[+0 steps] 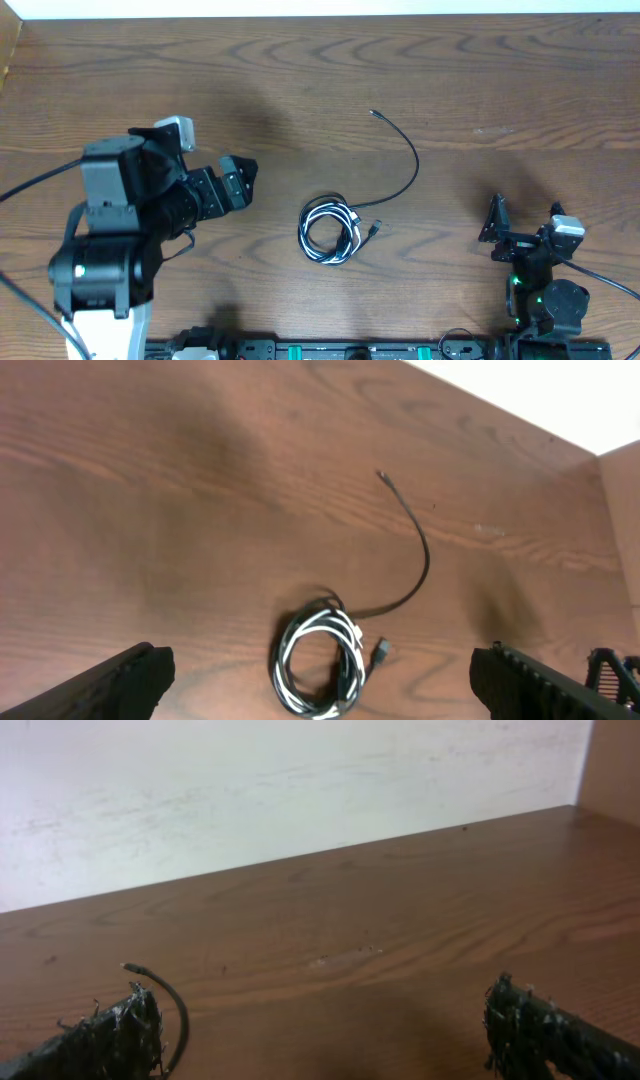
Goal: Untangle cables
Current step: 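Open the left gripper and move it toward the coiled cable bundle, then lower the left gripper onto the coil and close on its loops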
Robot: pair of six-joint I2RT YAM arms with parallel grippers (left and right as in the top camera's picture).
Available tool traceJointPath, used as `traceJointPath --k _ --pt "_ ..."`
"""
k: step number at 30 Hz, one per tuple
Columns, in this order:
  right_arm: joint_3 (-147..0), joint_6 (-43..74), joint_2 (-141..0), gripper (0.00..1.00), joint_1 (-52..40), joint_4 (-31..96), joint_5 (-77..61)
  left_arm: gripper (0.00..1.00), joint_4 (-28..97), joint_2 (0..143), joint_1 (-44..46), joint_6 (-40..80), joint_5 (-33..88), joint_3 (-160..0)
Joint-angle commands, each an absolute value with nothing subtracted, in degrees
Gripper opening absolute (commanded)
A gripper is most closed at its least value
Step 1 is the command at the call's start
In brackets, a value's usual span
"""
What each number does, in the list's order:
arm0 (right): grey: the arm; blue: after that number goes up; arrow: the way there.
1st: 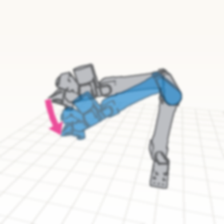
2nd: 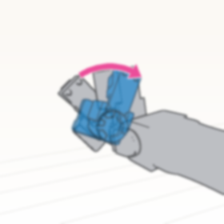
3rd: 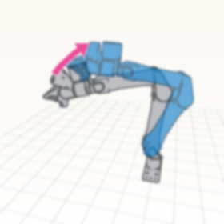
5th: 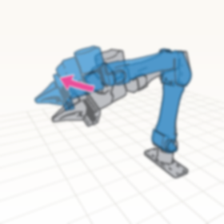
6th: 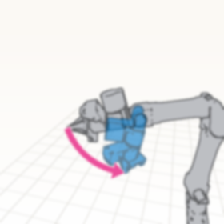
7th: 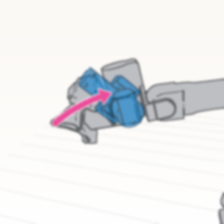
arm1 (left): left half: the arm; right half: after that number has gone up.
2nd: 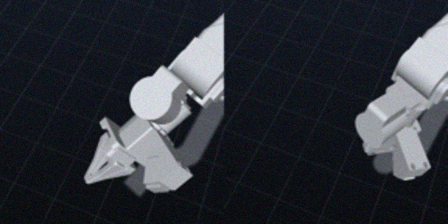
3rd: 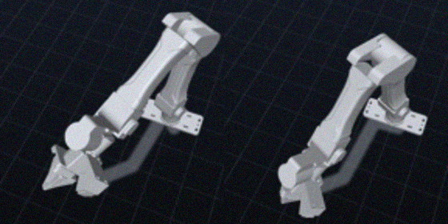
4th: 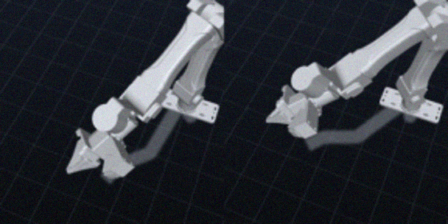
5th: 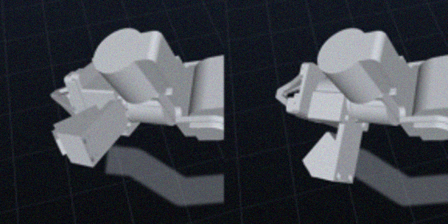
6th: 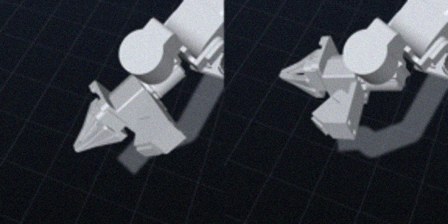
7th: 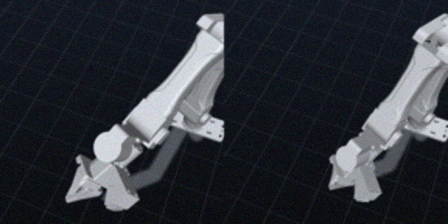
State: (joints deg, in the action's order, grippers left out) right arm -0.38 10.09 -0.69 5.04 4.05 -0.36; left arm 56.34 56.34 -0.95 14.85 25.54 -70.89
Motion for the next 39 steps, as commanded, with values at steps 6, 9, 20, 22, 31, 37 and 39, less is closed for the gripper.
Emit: traceJointPath --k 6,9,20,22,31,37,39 --pt "-0.3 10.5 -0.4 0.99 5.2 4.3 0.1 1.0 59.3 63.0 -0.8 16.1 29.5 -71.5" --pt "-0.3 10.5 -0.4 0.99 5.2 4.3 0.1 1.0 62.5 64.3 -0.8 16.4 29.3 -71.3" --pt "-0.3 10.5 -0.4 0.99 5.2 4.3 0.1 1.0 55.7 58.4 5.6 18.8 23.6 -55.9" --pt "-0.3 10.5 -0.4 0.99 5.2 4.3 0.1 1.0 52.1 58.4 9.0 20.9 21.9 -52.9" --pt "-0.3 10.5 -0.4 0.99 5.2 4.3 0.1 1.0 44.4 64.6 27.6 32.3 1.4 -48.9" --pt "-0.3 10.5 -0.4 0.99 5.2 4.3 0.1 0.99 41.8 73.6 32.9 34.4 -7.5 -48.9" --pt "-0.3 10.5 -0.4 0.99 5.2 4.3 0.1 0.99 40.8 77.0 32.9 34.4 -8.5 -48.9"
